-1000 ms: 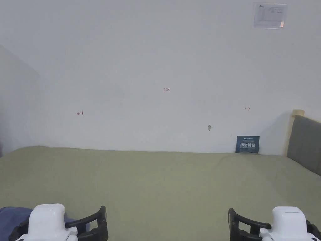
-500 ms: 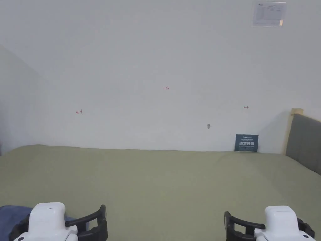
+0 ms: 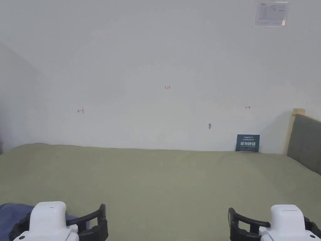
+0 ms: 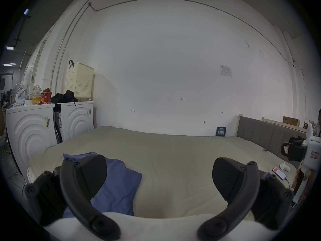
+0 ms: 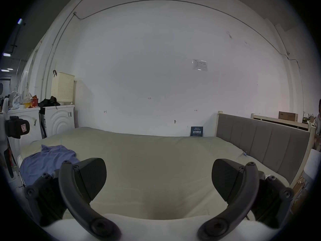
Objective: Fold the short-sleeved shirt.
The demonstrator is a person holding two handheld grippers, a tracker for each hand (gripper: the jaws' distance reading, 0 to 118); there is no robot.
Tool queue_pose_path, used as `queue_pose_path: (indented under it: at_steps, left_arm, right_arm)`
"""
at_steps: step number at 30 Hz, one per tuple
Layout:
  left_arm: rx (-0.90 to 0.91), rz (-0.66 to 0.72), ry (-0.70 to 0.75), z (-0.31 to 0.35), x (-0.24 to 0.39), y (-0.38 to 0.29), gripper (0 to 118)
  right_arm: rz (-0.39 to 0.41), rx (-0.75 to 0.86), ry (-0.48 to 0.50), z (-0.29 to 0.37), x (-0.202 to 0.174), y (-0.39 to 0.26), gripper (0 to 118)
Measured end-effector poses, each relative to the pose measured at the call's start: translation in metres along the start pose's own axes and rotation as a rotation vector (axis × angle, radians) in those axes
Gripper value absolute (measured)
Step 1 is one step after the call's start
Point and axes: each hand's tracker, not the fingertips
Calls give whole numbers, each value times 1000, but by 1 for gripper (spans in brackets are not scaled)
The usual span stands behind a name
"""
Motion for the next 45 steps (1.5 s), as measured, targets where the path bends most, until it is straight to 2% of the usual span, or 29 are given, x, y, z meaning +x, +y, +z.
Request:
queue_pose_path:
  at_steps: [6,10,21,31,33,34,35,36,37,38,39,41,43,45]
  left_arm:
    - [3,25,12,-2,-7,-2,118]
    - [-3,34,-4,-2,-7,-3,118]
    - [10,41,10,-6,-5,-5,118]
    - [16,60,8,-12,-5,11,118]
    - [27,58,8,-8,-1,14,118]
    - [25,54,8,-8,0,15,118]
    - [18,44,21,-8,1,14,112]
    - [11,35,25,-7,3,14,100]
    - [-3,34,14,-7,3,13,65]
    - [-18,37,-8,-8,3,11,0]
    - [-19,32,-5,-8,3,10,0]
    - [-44,-42,97,-18,3,7,0]
    - [-57,4,18,-19,-5,8,0]
    - [-58,30,20,-19,-8,9,0]
  right_arm:
    - [2,-1,2,1,0,0,118]
    - [7,-55,27,-6,2,-2,118]
    - [36,-16,20,-3,5,7,118]
    - [19,-17,26,-7,9,13,118]
    - [15,-35,34,-10,8,14,114]
    - [18,-58,32,-10,8,13,104]
    - [19,-66,36,-10,8,12,61]
    - [21,-68,41,-10,8,11,14]
    - [31,-82,40,-10,7,10,0]
    - [66,-132,20,-14,4,8,0]
    - [76,-128,-4,-16,3,7,0]
    - [49,-164,61,-17,6,9,0]
    - [56,-147,42,-15,6,11,0]
    - [44,-124,30,-12,5,14,0]
